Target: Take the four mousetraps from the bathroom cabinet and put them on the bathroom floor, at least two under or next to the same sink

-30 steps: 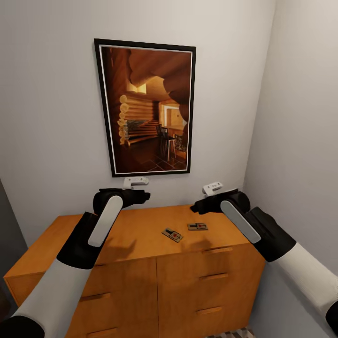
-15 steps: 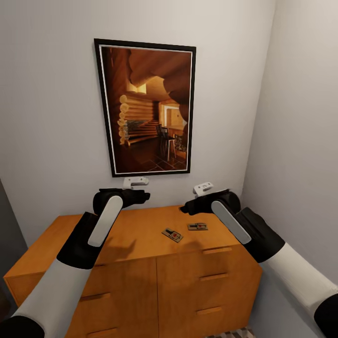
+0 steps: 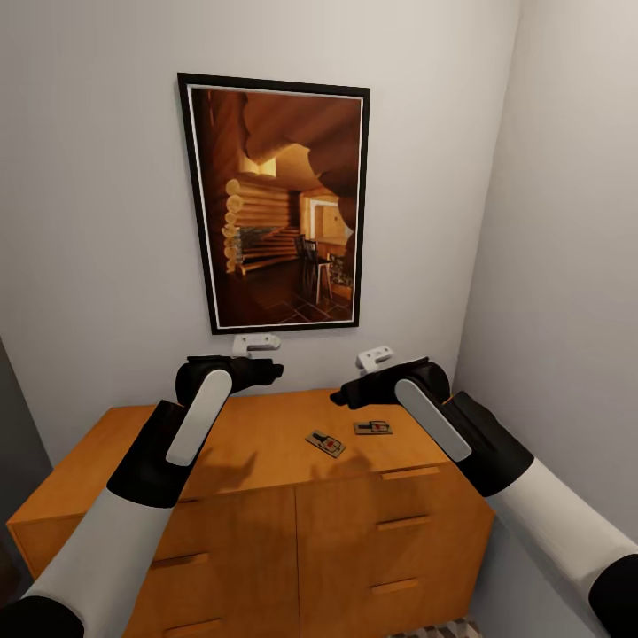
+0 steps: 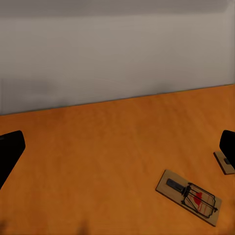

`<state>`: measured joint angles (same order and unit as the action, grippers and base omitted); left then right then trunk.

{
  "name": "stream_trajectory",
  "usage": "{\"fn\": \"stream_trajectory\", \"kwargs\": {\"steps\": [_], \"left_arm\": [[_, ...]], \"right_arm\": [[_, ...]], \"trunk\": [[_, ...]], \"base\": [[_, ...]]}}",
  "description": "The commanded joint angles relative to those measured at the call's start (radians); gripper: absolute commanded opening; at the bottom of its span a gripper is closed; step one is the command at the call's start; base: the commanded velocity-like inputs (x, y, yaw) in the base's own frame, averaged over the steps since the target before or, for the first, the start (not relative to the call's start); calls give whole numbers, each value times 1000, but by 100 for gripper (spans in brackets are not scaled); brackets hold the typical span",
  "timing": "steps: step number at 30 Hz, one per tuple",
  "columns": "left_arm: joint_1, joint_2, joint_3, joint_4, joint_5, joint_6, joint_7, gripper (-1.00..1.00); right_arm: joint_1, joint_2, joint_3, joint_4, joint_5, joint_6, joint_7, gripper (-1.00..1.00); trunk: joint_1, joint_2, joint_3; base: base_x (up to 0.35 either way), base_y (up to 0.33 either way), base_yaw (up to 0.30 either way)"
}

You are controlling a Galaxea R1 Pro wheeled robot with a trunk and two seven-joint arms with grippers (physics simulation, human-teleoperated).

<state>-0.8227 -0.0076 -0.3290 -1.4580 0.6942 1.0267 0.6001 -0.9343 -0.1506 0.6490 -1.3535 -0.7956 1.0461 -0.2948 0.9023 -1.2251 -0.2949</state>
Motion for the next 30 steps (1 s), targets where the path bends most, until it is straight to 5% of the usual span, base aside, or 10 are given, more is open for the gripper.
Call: {"fn": "stream_trajectory", "kwargs": {"steps": [1,16,30], "left_arm": [[-1,0,-1,0,10,2,10,100],[-1,1,-1,8,10,1,10,100],[-1,1,-1,16,11,2,10,100]], "right_arm": [[-1,-1,3,-1,-12,1,-8,100],[20,-7,9,14,-21,1,0,100],[72,-42,18,26,-16,1,0,100]], "trunk": [[0,-1,-1],[0,-1,-1],[0,-1,-1]], "base": [[0,0,0],[0,0,0],[0,0,0]]}}
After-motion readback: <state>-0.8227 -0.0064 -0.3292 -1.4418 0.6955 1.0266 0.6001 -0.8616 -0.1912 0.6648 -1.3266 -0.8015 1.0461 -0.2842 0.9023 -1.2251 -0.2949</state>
